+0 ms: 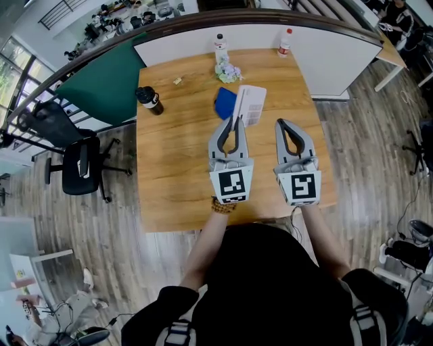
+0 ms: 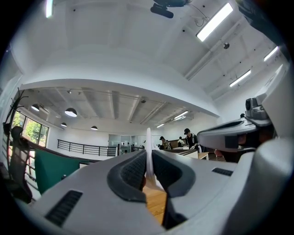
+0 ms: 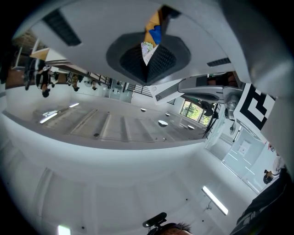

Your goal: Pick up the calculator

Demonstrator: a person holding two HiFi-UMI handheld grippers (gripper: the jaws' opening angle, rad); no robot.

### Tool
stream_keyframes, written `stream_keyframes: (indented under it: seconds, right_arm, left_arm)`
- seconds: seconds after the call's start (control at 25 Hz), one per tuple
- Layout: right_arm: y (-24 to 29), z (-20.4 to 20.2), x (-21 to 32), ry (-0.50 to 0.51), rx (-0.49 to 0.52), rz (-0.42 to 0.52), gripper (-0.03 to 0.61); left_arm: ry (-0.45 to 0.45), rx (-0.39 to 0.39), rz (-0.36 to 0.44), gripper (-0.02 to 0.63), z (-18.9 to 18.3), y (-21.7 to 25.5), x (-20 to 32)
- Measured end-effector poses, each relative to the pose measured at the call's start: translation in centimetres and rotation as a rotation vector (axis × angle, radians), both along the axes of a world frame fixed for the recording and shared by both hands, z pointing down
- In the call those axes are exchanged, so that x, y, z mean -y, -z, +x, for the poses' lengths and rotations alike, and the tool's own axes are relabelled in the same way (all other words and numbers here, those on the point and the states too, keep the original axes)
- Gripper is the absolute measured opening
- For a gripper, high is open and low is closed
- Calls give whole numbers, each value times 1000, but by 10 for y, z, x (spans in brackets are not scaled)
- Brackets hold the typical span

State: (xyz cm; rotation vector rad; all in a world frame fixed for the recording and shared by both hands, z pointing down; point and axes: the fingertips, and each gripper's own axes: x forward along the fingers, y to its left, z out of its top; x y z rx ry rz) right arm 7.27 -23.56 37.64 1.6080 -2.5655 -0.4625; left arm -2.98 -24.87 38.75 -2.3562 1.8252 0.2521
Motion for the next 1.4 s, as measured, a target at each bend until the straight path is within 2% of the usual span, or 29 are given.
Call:
stream_keyframes:
  seconds: [1.4]
  right_arm:
    - [-83,1,-7,19,-43,-189,6]
  left_arm:
    - [7,19,-154,54,7,-86,-6]
